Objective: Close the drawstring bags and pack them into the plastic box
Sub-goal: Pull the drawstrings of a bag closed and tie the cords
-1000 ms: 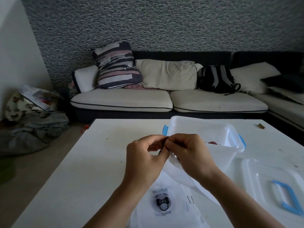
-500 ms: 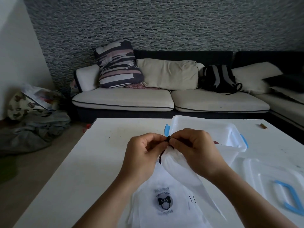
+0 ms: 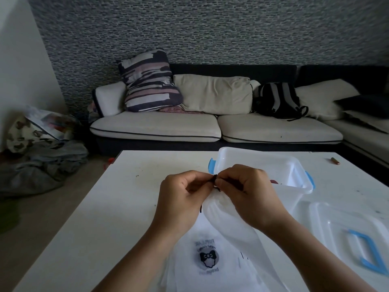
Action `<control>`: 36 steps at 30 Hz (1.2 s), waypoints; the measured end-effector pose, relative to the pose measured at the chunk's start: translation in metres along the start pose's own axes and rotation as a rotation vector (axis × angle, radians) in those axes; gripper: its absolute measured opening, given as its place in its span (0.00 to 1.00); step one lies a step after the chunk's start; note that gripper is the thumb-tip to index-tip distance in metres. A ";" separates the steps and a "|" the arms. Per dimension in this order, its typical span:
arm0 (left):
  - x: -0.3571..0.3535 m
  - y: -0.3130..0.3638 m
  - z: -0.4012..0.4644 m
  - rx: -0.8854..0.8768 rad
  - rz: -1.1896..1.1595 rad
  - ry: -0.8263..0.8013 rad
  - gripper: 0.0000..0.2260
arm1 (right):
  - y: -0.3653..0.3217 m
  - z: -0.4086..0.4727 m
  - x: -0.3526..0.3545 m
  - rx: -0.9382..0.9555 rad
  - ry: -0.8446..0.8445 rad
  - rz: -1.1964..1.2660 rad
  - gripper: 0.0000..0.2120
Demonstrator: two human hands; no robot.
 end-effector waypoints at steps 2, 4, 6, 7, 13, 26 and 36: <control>-0.001 -0.001 0.001 0.060 -0.029 -0.006 0.07 | -0.001 0.001 0.001 0.039 0.010 -0.044 0.07; -0.004 -0.003 0.000 0.149 -0.053 -0.028 0.07 | 0.000 0.001 0.000 0.088 0.015 -0.104 0.08; -0.007 -0.004 -0.001 0.243 -0.099 -0.068 0.08 | 0.000 0.002 -0.002 0.128 0.007 -0.184 0.09; -0.008 -0.005 -0.001 0.289 -0.142 -0.093 0.09 | 0.001 0.003 -0.003 0.137 0.002 -0.214 0.09; -0.007 0.000 0.002 0.538 -0.525 -0.191 0.11 | -0.003 0.005 0.003 0.174 -0.005 -0.193 0.07; -0.002 -0.007 -0.001 0.415 -0.440 -0.181 0.07 | -0.002 -0.002 -0.005 -0.131 0.012 0.145 0.08; 0.008 0.001 0.001 0.216 -0.378 -0.040 0.10 | 0.006 -0.004 -0.010 -0.626 -0.192 0.885 0.12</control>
Point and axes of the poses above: each hand's wrist, its own z-axis towards the middle knuckle, its own x-axis out of the back of the hand, y = z × x, the point moved 2 cm from there along z, towards the middle knuckle, and after that the axes turned 4 degrees about z, right-handed, at the moved point
